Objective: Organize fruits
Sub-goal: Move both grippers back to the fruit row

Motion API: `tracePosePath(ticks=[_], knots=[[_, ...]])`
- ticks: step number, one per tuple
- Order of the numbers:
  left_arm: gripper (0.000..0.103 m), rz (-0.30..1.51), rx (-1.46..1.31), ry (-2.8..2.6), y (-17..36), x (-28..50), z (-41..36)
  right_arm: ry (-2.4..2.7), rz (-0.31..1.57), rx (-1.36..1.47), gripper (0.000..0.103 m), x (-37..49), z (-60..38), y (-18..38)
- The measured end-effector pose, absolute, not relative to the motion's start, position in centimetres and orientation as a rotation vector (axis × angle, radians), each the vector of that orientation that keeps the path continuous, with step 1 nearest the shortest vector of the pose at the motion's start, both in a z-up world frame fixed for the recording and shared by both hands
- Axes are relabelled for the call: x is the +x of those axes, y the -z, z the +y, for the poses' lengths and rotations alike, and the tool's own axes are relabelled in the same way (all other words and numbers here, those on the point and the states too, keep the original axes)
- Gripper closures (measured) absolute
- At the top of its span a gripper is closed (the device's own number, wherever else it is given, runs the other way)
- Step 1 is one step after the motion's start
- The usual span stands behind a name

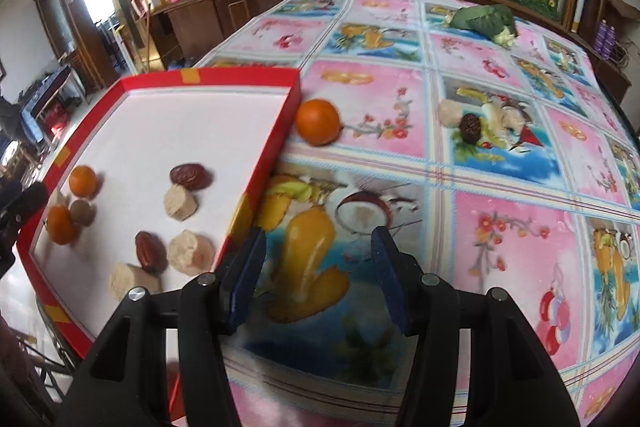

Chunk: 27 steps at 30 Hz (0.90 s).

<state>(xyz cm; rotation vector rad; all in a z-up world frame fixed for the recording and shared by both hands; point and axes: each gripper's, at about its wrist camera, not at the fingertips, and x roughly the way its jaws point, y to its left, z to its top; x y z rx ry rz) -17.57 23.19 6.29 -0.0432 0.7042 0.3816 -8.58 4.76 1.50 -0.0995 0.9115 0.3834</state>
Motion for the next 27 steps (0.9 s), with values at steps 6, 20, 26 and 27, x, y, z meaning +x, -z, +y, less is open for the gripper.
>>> tracePosePath(ticks=[6, 20, 26, 27], knots=[[0.032, 0.702, -0.046, -0.383, -6.4, -17.6, 23.2, -0.382, 0.911, -0.093, 0.047, -9.1, 4.9, -1.5], [0.032, 0.727, -0.027, -0.354, -6.3, -17.1, 22.0, -0.424, 0.877, -0.051, 0.047, -9.0, 4.3, -2.2], [0.032, 0.729, -0.005, -0.259, -7.2, -15.6, 19.4, -0.32, 0.841, 0.01, 0.047, -6.5, -1.0, -3.4], [0.032, 0.73, -0.001, -0.236, -7.3, -15.1, 18.9, -0.307, 0.837, 0.021, 0.047, -6.0, -1.9, -3.5]])
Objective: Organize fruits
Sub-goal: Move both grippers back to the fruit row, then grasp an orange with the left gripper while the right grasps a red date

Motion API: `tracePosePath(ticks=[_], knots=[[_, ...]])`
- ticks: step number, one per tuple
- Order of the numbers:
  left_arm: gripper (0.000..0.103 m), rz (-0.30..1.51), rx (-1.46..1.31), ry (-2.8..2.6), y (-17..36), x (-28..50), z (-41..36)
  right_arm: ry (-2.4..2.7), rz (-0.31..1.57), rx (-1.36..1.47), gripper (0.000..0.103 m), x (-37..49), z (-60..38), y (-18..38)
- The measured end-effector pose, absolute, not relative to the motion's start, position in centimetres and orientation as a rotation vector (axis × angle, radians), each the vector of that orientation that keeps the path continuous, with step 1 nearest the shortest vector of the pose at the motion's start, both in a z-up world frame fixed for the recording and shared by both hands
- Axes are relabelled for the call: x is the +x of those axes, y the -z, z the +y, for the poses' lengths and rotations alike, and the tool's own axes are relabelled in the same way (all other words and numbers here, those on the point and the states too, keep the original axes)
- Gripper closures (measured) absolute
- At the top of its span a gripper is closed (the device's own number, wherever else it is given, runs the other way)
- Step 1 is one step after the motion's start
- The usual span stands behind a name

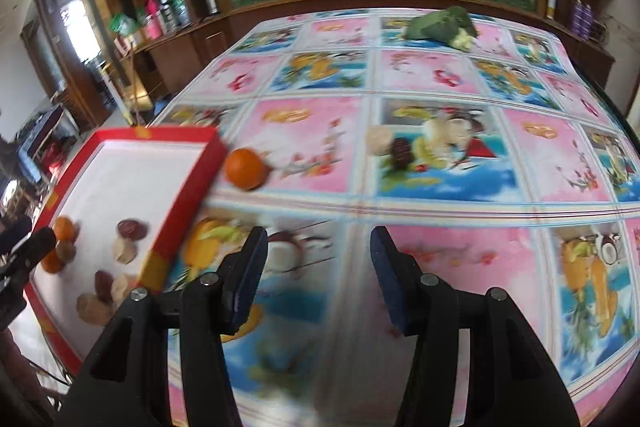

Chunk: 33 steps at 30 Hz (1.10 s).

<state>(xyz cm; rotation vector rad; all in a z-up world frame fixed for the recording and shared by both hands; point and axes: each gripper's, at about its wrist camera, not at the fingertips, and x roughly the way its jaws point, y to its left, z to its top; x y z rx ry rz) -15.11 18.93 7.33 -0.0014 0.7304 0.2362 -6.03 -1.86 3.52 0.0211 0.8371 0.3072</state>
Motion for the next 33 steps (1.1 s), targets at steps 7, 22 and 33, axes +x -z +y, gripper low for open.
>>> tracePosePath(ticks=[7, 22, 33], knots=[[0.032, 0.749, 0.04, -0.067, -7.9, -10.3, 14.3, -0.307, 0.82, -0.008, 0.047, -3.1, -5.0, -3.8], [0.047, 0.871, 0.105, 0.156, -5.0, -3.5, 10.4, -0.358, 0.894, 0.009, 0.061, 2.8, -6.2, -1.6], [0.06, 0.906, 0.142, 0.195, -4.1, -2.1, 9.3, -0.341, 0.879, -0.08, 0.08, 3.6, -5.1, -1.3]])
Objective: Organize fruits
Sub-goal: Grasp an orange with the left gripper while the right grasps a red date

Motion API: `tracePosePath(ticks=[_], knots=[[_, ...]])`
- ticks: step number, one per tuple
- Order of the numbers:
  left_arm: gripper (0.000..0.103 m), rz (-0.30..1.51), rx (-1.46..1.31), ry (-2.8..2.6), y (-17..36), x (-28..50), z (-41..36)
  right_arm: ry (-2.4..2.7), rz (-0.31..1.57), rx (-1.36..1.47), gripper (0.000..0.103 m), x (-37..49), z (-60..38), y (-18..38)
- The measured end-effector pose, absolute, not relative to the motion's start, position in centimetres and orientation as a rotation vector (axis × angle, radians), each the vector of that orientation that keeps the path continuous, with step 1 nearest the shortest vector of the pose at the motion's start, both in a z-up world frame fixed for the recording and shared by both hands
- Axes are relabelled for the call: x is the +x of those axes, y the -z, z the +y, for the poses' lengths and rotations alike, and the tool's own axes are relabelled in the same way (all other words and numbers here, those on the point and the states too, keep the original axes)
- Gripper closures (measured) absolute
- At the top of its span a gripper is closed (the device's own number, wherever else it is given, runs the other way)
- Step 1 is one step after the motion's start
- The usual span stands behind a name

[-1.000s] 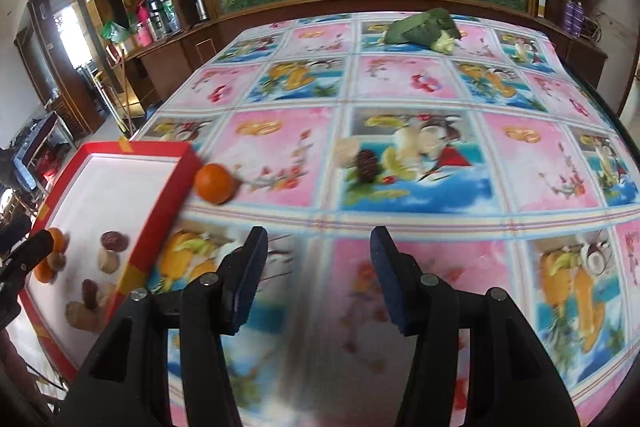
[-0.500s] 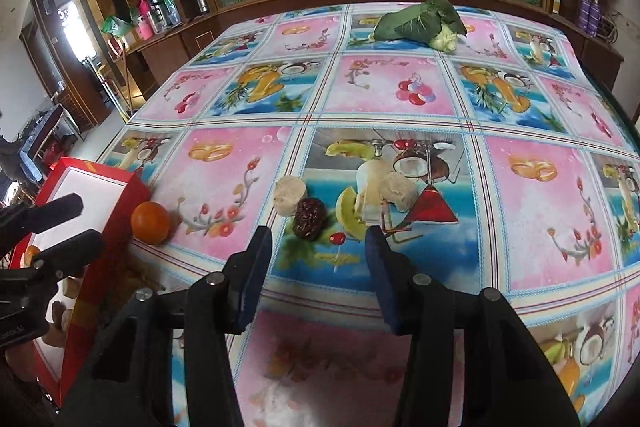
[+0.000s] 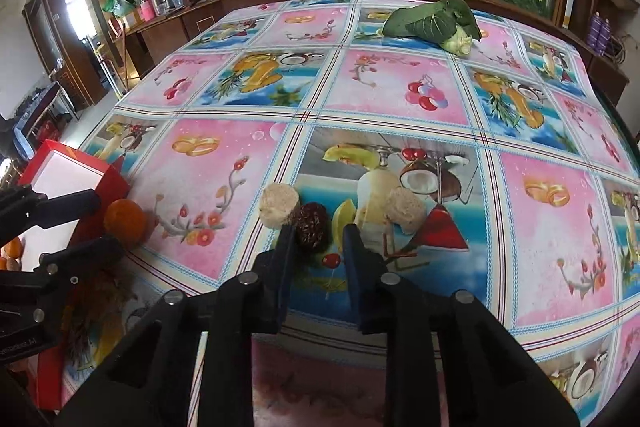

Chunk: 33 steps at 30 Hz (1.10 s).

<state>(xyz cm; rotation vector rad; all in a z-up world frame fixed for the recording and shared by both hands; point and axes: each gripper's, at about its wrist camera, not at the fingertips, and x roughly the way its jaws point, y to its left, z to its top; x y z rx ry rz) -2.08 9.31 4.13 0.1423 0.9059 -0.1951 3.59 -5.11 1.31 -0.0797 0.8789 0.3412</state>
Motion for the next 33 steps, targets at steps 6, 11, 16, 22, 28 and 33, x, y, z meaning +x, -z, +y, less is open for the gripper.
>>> tracePosePath(ticks=[6, 11, 16, 22, 28, 33], knots=[[0.061, 0.919, 0.136, 0.186, -3.9, -1.4, 9.3, -0.353, 0.89, -0.048, 0.085, 3.9, -5.8, -1.4], [0.063, 0.92, 0.139, 0.178, -3.9, -1.2, 8.8, -0.387, 0.906, 0.034, 0.085, 4.1, -7.1, -1.9], [0.063, 0.919, 0.15, 0.14, -3.7, -0.9, 8.5, -0.394, 0.887, 0.102, 0.085, 3.9, -8.7, -3.2], [0.063, 0.935, 0.159, 0.079, -3.3, -0.2, 8.9, -0.37, 0.833, 0.17, 0.085, 3.3, -11.4, -5.1], [0.068, 0.966, 0.177, 0.042, -2.8, 0.3, 9.0, -0.342, 0.834, 0.214, 0.085, 3.4, -12.7, -5.1], [0.072, 0.974, 0.122, 0.06, -2.8, 0.4, 9.5, -0.347, 0.837, 0.198, 0.085, 3.3, -12.3, -4.9]])
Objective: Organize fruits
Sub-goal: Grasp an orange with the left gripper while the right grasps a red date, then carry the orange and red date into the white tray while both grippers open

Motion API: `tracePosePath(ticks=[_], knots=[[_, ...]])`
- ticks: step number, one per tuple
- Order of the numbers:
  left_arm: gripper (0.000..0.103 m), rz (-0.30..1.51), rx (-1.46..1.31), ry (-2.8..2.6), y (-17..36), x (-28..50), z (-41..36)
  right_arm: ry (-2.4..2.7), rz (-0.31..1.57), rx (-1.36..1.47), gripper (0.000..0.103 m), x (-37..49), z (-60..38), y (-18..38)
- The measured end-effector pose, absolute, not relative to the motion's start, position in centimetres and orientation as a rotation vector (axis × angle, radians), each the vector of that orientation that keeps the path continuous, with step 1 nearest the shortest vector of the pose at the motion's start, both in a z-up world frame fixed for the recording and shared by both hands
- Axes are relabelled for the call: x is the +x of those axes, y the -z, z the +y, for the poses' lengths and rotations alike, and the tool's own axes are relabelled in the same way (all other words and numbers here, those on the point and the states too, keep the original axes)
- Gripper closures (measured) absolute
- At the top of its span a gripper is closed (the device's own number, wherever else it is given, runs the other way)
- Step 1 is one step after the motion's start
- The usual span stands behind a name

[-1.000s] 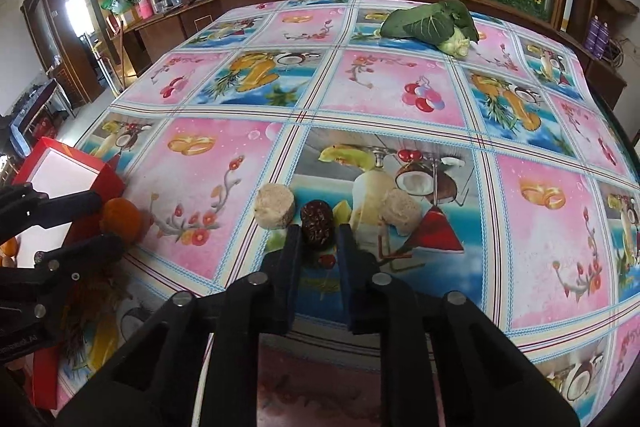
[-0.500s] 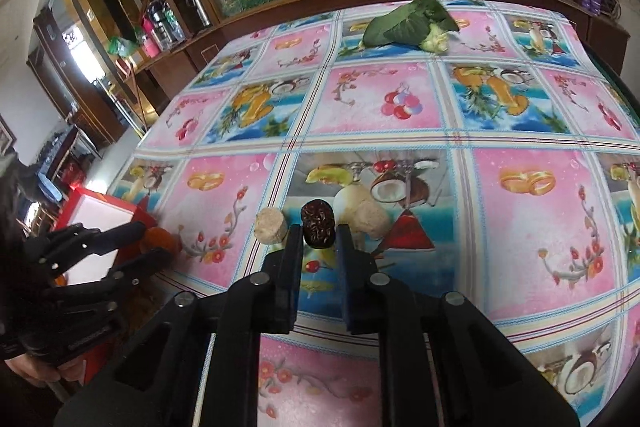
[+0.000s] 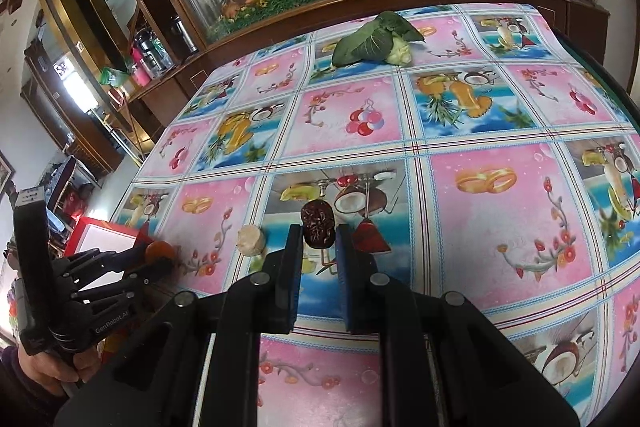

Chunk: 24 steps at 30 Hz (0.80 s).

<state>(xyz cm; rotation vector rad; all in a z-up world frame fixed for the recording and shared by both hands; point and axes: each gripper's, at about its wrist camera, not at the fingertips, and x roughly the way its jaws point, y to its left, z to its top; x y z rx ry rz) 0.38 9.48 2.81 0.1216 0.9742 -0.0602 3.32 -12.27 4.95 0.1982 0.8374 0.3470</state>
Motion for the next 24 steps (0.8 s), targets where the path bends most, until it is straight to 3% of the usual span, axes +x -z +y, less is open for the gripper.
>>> tracePosePath(ticks=[8, 16, 24], knots=[[0.073, 0.959, 0.056, 0.074, -3.4, -0.5, 9.0, -0.363, 0.814, 0.178, 0.085, 2.8, -11.6, -5.2], [0.073, 0.828, 0.014, 0.094, -7.5, -5.1, 8.3, -0.425, 0.76, 0.133, 0.085, 0.6, -9.1, -5.5], [0.073, 0.766, -0.027, -0.041, -9.1, -10.0, 12.6, -0.492, 0.74, 0.067, 0.085, -3.5, -4.4, -5.4]])
